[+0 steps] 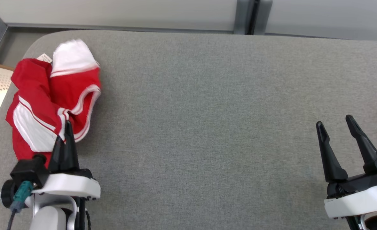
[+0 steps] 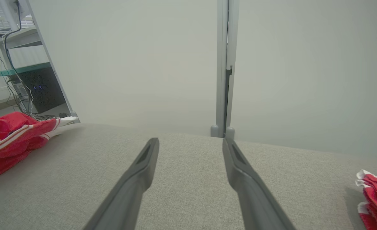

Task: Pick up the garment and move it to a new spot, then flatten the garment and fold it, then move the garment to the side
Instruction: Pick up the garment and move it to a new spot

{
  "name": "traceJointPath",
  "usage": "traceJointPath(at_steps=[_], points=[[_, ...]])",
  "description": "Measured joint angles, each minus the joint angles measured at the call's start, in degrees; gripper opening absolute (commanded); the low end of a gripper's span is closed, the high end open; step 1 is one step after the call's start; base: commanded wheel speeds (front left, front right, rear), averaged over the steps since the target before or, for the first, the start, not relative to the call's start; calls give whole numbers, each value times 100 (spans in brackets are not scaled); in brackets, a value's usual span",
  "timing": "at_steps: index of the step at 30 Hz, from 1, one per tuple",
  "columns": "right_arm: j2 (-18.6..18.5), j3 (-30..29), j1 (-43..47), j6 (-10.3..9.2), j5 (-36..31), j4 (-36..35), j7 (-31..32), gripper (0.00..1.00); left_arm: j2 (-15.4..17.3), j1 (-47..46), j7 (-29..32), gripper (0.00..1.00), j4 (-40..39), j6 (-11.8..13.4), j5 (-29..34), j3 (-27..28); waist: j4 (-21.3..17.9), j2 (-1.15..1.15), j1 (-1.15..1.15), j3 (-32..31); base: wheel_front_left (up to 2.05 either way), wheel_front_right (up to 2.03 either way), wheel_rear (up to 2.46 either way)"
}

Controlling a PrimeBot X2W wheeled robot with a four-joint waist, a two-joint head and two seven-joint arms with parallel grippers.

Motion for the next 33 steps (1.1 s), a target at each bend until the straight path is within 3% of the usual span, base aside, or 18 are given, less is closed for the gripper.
traceJointPath(at_steps=[9, 13, 20, 33], points=[[200, 74, 229, 0, 59, 88, -65, 100, -113, 863, 683, 0, -1254, 71, 65, -775, -512, 0, 0, -484, 0, 0, 0], [248, 82, 241, 0, 86, 75, -90, 100, -113, 844, 933, 0, -1528, -99, 126, -1161, -847, 0, 0, -542, 0, 0, 0], [366, 81, 158, 0, 151, 75, -232, 100, -142, -3, 1156, 0, -1392, -477, 194, -2180, -1568, 0, 0, -353, 0, 0, 0], [621, 235, -81, 0, 402, 615, -791, 100, -180, -1606, 1240, 0, -938, -590, -183, -3958, -2975, 0, 1, 659, 0, 0, 0]])
